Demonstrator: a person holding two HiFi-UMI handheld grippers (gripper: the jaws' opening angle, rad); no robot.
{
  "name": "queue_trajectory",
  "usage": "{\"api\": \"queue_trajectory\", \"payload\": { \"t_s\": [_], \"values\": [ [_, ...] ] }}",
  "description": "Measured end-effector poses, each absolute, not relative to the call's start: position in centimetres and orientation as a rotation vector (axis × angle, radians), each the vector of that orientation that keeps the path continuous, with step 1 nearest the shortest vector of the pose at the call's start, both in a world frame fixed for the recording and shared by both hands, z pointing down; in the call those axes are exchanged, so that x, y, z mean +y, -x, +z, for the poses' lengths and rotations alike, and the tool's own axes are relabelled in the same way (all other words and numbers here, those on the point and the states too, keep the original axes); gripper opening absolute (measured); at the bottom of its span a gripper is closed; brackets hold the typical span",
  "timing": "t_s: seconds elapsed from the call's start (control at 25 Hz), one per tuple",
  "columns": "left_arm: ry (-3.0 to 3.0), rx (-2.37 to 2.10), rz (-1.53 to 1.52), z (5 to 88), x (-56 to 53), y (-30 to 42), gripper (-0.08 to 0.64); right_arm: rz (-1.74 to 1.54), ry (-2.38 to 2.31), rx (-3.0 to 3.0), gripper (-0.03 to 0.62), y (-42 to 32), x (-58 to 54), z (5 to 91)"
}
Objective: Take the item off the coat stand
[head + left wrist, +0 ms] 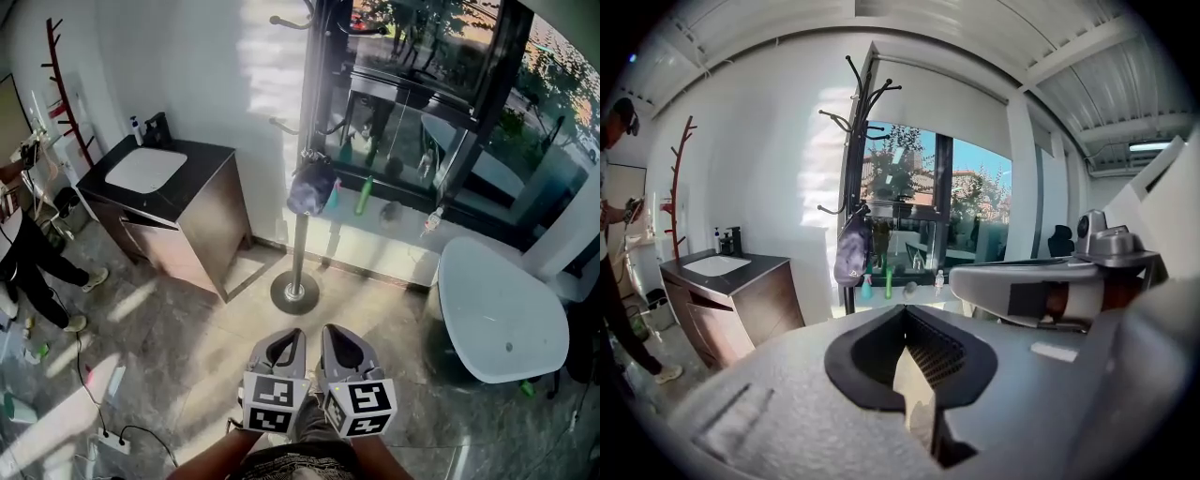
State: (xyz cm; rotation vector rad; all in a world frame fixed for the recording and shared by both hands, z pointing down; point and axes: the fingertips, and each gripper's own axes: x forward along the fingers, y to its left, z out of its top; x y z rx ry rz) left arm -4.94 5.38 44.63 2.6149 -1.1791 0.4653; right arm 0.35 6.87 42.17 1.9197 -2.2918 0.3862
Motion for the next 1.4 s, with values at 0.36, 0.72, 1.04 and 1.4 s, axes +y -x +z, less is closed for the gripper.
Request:
{"api": "queue_trajectory", "payload": {
  "t_s": [0.36, 0.72, 1.04, 1.4],
  "values": [
    [-2.587, -1.225, 0.485, 45.0, -1.2, 3.7, 0.002, 0.386, -1.875, -2.309, 0.005, -1.7, 0.0, 42.6],
    [-2.543, -1.256, 0.492, 45.3, -8.2, 1.9, 0.0, 0.371, -1.826, -2.313, 0.006, -4.0, -7.7, 43.2],
    [-2.495, -1.309, 0.498, 46.0, -13.3, 1.2, 0.0, 0.3, -1.79, -2.297, 0.006, -5.6, -14.2, 43.7],
    [-2.478, -1.371, 0.484, 45.9, -18.1, -0.3, 0.002, 0.294, -1.75, -2.306, 0.034, -7.2, -20.2, 44.9]
  ]
}}
